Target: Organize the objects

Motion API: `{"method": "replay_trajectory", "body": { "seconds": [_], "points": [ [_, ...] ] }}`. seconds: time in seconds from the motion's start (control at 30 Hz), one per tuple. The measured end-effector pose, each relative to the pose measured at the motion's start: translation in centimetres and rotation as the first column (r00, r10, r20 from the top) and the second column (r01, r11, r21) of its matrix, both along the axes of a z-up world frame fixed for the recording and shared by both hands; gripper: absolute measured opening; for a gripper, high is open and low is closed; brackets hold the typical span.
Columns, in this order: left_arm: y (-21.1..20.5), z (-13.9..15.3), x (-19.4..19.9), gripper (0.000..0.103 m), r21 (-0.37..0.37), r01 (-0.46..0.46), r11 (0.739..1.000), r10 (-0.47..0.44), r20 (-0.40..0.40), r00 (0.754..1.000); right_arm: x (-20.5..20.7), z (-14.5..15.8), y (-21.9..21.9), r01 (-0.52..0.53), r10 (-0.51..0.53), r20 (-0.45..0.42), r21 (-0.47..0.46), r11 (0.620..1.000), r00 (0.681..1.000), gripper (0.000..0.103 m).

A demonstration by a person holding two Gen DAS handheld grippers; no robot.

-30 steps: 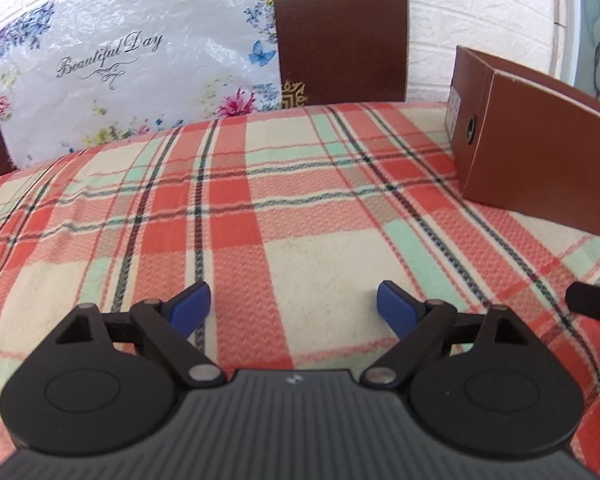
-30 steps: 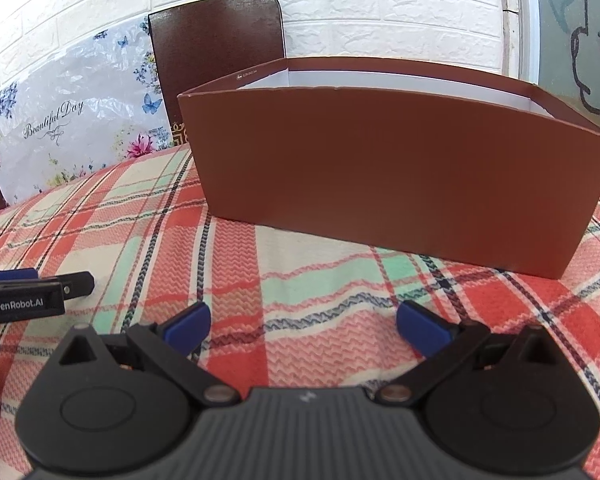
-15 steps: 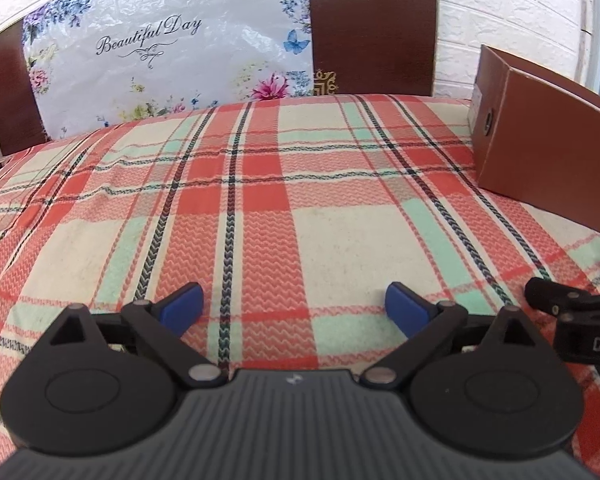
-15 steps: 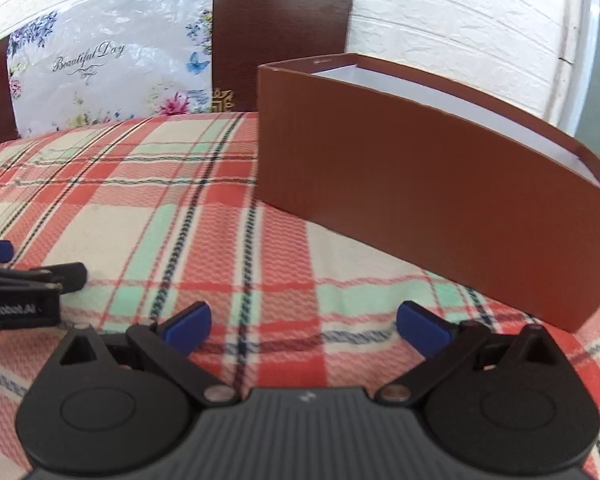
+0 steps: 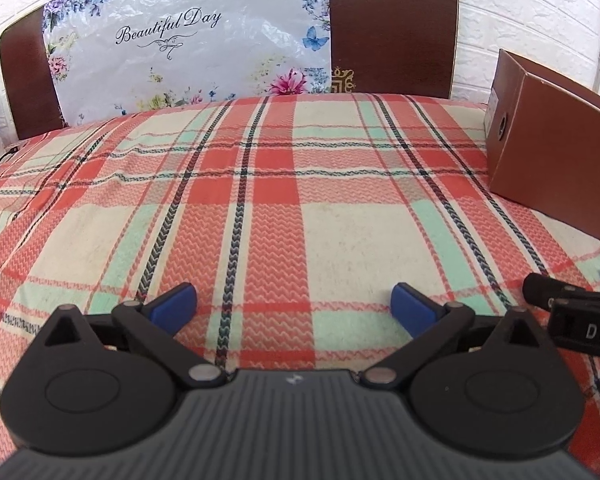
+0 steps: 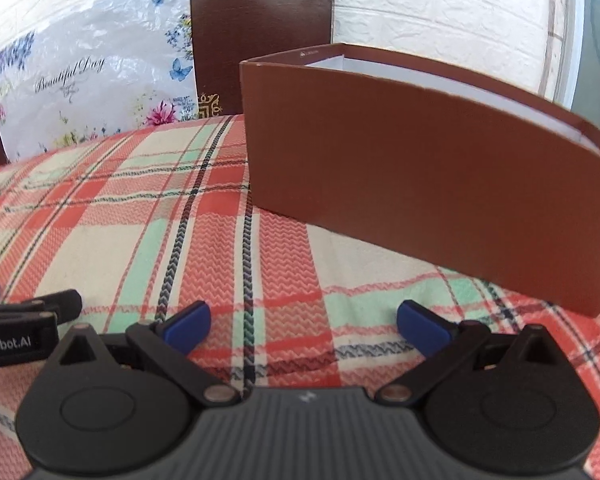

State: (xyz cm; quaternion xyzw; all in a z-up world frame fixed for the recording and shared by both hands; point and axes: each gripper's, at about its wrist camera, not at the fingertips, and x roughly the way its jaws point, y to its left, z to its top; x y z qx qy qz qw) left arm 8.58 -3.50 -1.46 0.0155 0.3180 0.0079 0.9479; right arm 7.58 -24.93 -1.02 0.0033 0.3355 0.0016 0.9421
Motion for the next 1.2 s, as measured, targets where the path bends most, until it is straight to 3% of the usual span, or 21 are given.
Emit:
{"method": "replay_trajectory", "body": {
  "seconds": [0.13,0.8,1.03,1.07,1.2],
  "points": [
    [-0.1,0.0,0.0,0.103,0.004,0.003,1.0,-0.003,0.003,1.0,-0.1,0.0,0.7,0.004,-0.004,0.003,-0.034,0.999,1.0,0.103],
    [0.1,0.1,-0.1,0.103,-0.01,0.004,1.0,-0.003,0.01,1.0,0.0,-0.1,0.7,0.009,-0.009,-0.001,-0.024,1.0,1.0,0.103],
    [0.0,1.3,0.4,0.103,0.035,0.047,0.998,-0.045,-0.058,0.997,0.7,1.3,0.3,-0.059,0.059,-0.126,0.003,0.998,0.99,0.103],
    [0.0,1.8,0.0,0.103,0.042,0.043,0.998,-0.041,-0.055,0.998,0.0,1.6,0.3,-0.032,0.035,-0.122,0.02,0.999,0.992,0.103],
    [-0.2,4.5,-2.0,0.103,0.022,0.076,0.997,-0.076,-0.01,0.997,-4.9,4.3,-0.6,0.044,-0.051,0.043,0.157,0.987,0.998,0.103]
  ]
}}
